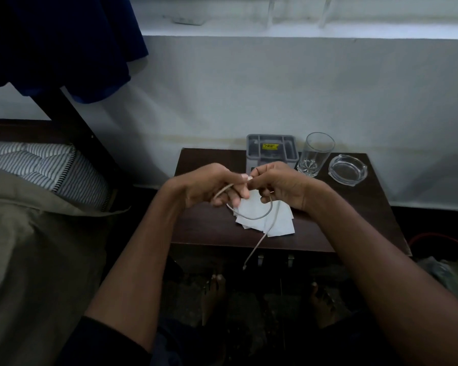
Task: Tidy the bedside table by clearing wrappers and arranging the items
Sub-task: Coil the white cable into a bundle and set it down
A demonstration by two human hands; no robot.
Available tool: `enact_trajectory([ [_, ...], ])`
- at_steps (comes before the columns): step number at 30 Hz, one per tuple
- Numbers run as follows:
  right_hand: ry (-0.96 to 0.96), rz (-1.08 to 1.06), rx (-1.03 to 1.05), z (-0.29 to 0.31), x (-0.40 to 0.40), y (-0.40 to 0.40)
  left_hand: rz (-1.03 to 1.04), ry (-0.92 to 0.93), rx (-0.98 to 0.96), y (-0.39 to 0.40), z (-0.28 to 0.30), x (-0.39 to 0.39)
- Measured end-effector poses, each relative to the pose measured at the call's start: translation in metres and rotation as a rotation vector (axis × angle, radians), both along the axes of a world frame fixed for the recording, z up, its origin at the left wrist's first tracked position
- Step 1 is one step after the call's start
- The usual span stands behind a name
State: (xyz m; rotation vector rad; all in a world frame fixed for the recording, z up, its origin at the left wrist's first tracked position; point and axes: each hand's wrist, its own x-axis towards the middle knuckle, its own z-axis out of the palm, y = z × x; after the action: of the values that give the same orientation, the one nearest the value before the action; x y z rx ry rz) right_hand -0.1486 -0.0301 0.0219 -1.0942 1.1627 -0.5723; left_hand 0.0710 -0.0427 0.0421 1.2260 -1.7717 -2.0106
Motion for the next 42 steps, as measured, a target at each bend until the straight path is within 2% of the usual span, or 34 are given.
enact_trajectory([
  [4,-0.086,-0.171,0.004,0.003,0.002,-0.004,0.000,-0.193,-0.210,0.000,-0.008,-0.005],
  [9,-0.311,-0.239,0.028,0.014,0.001,-0.005,0.247,-0.426,-0.750,-0.004,-0.024,-0.005],
  [11,-0.357,-0.257,0.008,0.016,0.004,-0.004,0.400,-0.388,-0.806,-0.006,-0.028,-0.007],
  [12,-0.353,-0.233,0.004,0.017,0.005,-0.003,0.508,-0.270,-0.717,-0.008,-0.027,-0.010],
  [15,-0.262,-0.035,0.018,0.015,0.003,0.001,0.810,0.235,-0.258,-0.011,-0.019,-0.021],
  [17,-0.250,0.075,0.012,0.012,0.007,0.004,0.892,0.372,-0.137,-0.011,-0.015,-0.027],
  [19,-0.260,0.092,-0.011,0.008,0.018,0.009,0.896,0.427,-0.055,-0.006,-0.016,-0.037],
  [22,-0.195,-0.003,-0.101,0.003,0.038,0.014,0.859,0.502,0.071,0.000,-0.017,-0.054],
  [29,-0.168,-0.139,-0.135,0.008,0.040,0.013,0.785,0.625,0.056,-0.004,-0.014,-0.053],
  [31,-0.101,-0.075,-0.131,0.006,0.034,0.014,0.794,0.694,0.127,-0.004,-0.010,-0.050],
  [36,0.027,0.313,-0.127,0.002,0.011,0.007,0.892,1.024,0.515,-0.012,-0.002,-0.022],
  [39,0.185,0.383,-0.209,0.002,0.000,0.001,0.685,1.063,0.737,-0.010,0.004,-0.006],
  [40,0.292,0.393,-0.249,0.001,-0.003,-0.001,0.586,1.019,0.777,-0.007,0.007,-0.004],
  [42,0.598,0.384,-0.382,-0.003,-0.006,-0.005,0.459,0.879,0.723,-0.004,0.008,-0.003],
])
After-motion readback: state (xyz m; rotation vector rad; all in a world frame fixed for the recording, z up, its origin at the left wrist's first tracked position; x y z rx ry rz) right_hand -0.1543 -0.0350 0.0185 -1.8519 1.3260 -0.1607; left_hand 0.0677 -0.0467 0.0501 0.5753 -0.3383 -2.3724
